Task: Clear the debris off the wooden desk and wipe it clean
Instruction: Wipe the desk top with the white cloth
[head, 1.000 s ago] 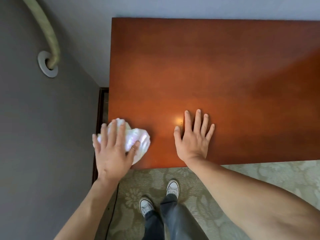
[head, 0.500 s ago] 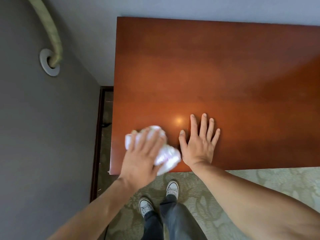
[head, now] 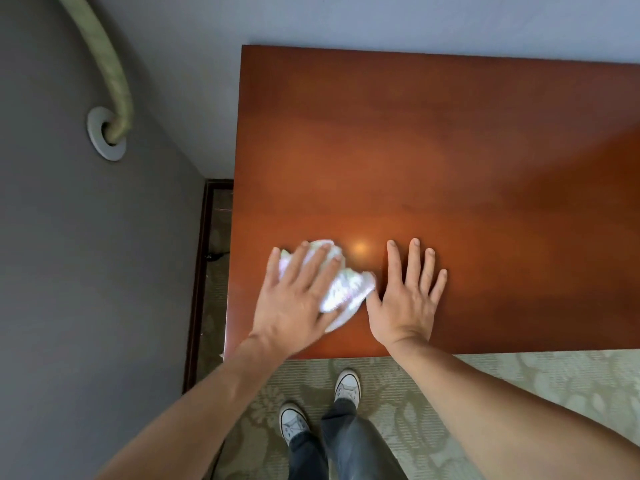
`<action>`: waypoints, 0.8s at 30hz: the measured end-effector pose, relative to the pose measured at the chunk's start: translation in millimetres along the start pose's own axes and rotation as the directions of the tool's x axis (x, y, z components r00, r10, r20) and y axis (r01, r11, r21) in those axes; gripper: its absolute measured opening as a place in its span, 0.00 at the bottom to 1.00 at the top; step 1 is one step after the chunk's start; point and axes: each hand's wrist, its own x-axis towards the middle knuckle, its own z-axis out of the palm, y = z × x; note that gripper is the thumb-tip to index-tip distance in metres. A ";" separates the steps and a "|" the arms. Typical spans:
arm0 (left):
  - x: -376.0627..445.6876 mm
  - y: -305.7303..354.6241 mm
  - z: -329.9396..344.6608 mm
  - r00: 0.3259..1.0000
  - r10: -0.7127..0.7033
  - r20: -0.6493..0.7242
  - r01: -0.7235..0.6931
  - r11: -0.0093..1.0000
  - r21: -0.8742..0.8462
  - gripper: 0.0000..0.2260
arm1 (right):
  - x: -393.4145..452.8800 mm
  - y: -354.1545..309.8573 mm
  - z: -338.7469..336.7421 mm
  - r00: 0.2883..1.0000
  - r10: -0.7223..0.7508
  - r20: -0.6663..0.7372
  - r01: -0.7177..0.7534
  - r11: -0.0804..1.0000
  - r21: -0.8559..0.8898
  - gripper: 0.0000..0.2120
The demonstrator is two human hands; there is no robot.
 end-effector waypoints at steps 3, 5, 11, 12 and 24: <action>19.6 -12.7 -5.0 0.977 -0.211 -0.016 0.211 0.977 0.004 0.32 | 0.7 -2.3 0.2 1.000 0.015 -0.014 -0.014 1.000 0.011 0.33; 16.9 3.6 -3.6 0.991 -0.137 0.000 0.137 0.990 -0.033 0.31 | 0.2 -0.8 0.2 1.000 0.011 -0.010 -0.011 1.000 0.013 0.33; -15.2 -30.7 2.5 0.992 0.108 -0.065 -0.104 0.993 0.060 0.31 | 0.7 -2.6 -0.2 1.000 0.010 -0.015 -0.009 1.000 0.013 0.33; -8.8 -41.2 0.3 0.995 -0.041 -0.090 0.045 0.998 0.044 0.31 | 0.9 -2.9 -0.6 1.000 0.012 -0.015 -0.011 1.000 0.010 0.33; -2.3 -40.8 3.8 0.995 -0.031 -0.090 0.026 0.998 -0.064 0.29 | 0.6 -2.4 -0.4 1.000 0.007 -0.012 -0.007 1.000 0.006 0.33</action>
